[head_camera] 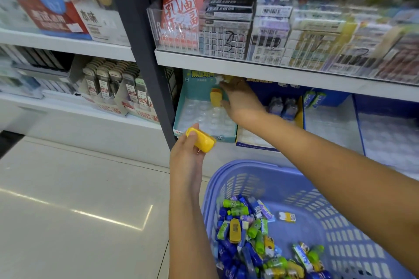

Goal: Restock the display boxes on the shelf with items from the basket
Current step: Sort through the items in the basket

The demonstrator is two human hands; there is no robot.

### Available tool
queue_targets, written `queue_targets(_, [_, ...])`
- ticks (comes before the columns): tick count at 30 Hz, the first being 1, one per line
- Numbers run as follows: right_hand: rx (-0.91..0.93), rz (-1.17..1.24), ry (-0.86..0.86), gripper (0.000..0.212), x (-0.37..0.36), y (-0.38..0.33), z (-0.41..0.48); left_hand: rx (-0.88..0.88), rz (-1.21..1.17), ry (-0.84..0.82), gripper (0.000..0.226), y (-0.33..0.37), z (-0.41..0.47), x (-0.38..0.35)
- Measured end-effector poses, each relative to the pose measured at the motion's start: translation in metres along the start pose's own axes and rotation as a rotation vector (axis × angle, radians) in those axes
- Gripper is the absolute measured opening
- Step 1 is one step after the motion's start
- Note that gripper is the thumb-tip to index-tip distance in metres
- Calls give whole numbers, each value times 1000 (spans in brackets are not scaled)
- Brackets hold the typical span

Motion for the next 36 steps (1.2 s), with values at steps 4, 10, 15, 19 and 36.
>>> queue_targets(4, [-105, 777, -25, 21, -1, -6, -50, -82, -68, 13, 15, 10, -7, 3])
queue_targets(10, [-109, 1202, 53, 19, -1, -16, -73, -160, -114, 8, 18, 21, -10, -14])
queue_targets(15, [30, 493, 346, 25, 38, -6, -33, -491, 1101, 182, 41, 32, -11, -22])
queue_targets(19, [94, 162, 111, 29, 8, -8, 7, -504, 1412, 46, 46, 10, -8, -37])
queue_targets(36, [1, 326, 136, 21, -15, 7, 17, -565, 1356, 19, 40, 13, 1, -34])
Point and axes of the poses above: each hand's wrist, its own z-axis towards the middle knuckle, its own x-axis out of the back of the hand, y = z × x, the point moved 9 cm from there along z, towards the middle knuckle, and after that the axes turned 12 degrees about z, right-handed, at the moved point
